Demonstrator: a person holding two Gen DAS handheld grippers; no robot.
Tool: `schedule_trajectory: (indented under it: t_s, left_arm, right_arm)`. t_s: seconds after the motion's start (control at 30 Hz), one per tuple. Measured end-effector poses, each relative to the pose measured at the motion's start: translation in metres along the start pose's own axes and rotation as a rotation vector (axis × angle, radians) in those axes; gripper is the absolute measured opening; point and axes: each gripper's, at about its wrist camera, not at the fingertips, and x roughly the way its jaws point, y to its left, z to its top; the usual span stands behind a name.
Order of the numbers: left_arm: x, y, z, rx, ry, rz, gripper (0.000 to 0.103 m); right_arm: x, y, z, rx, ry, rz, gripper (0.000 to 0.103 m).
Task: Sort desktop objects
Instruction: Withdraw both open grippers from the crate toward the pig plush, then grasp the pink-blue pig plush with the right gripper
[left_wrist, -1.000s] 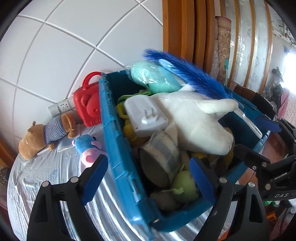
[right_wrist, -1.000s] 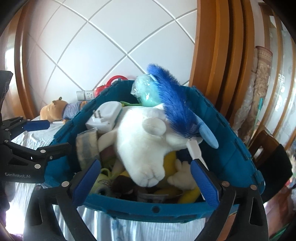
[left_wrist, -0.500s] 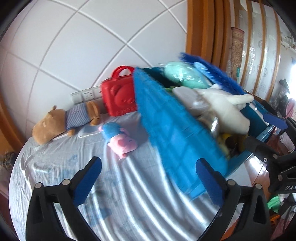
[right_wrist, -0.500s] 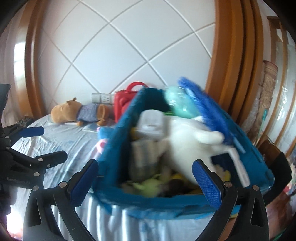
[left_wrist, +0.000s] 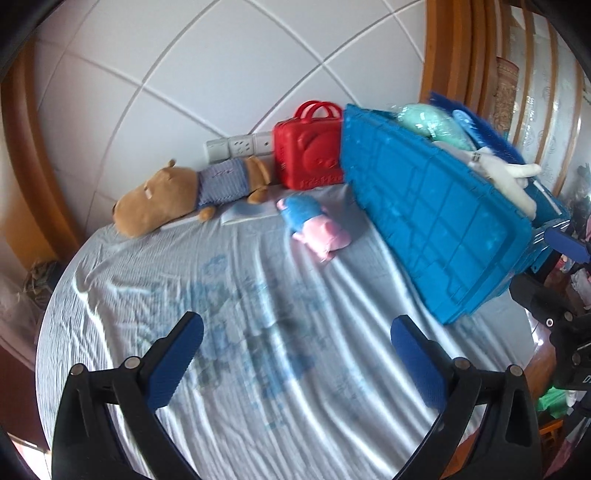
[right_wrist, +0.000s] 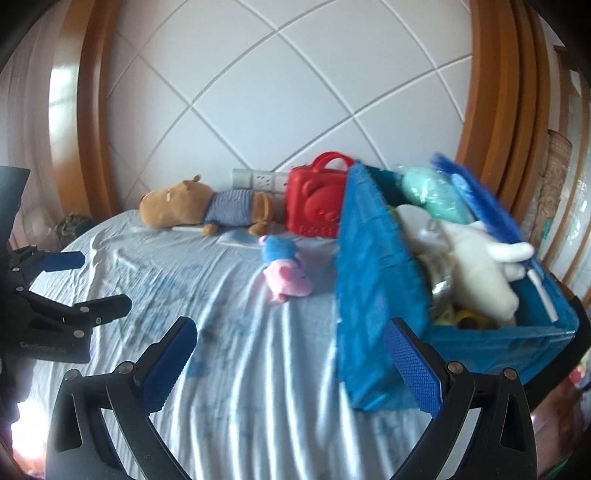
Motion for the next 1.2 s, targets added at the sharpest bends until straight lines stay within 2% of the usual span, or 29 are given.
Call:
schedule_trajectory:
  t_s: [0.23, 0.4, 0.6, 0.67, 0.73, 0.83, 0.9, 0.93, 0.97, 1.1, 1.17, 1.2]
  left_arm:
    - [0.011, 0.028, -0.006, -0.043, 0.017, 0.021, 0.103]
    - [0.038, 0.04, -0.001, -0.111, 0.066, 0.04, 0.103]
    - [0.083, 0.046, 0.02, -0.163, 0.104, 0.051, 0.103]
    - [0.101, 0.045, 0.029, -0.174, 0.12, 0.059, 0.099]
    - [0.12, 0.044, 0.037, -0.178, 0.135, 0.071, 0.09]
    - [0.15, 0.046, 0.049, -0.179, 0.157, 0.087, 0.086]
    - [0.168, 0.048, 0.054, -0.172, 0.177, 0.09, 0.086]
    - [0.179, 0.048, 0.057, -0.165, 0.186, 0.088, 0.086]
    - [0.19, 0.048, 0.06, -0.156, 0.196, 0.084, 0.086]
    - [0.239, 0.046, 0.077, -0.096, 0.224, 0.057, 0.086]
    - [0.267, 0.043, 0.087, -0.057, 0.237, 0.037, 0.086]
    - [0.282, 0.041, 0.093, -0.035, 0.238, 0.023, 0.086]
  right_arm:
    - [0.022, 0.022, -0.001, -0.003, 0.047, 0.032, 0.103]
    - [0.054, 0.025, 0.0, -0.02, 0.091, 0.076, 0.103]
    - [0.109, 0.016, 0.011, -0.029, 0.146, 0.134, 0.103]
    - [0.133, 0.01, 0.016, -0.034, 0.166, 0.158, 0.103]
    - [0.155, 0.006, 0.018, -0.031, 0.183, 0.185, 0.103]
    - [0.196, 0.004, 0.019, -0.04, 0.21, 0.201, 0.102]
    - [0.223, 0.003, 0.018, -0.028, 0.24, 0.197, 0.093]
    - [0.235, 0.003, 0.017, -0.018, 0.258, 0.204, 0.082]
    - [0.248, 0.003, 0.017, -0.015, 0.275, 0.208, 0.077]
    - [0.291, 0.0, 0.017, 0.001, 0.305, 0.186, 0.072]
    - [0.309, -0.003, 0.017, 0.019, 0.31, 0.174, 0.059]
    - [0.319, -0.006, 0.018, 0.029, 0.309, 0.167, 0.057]
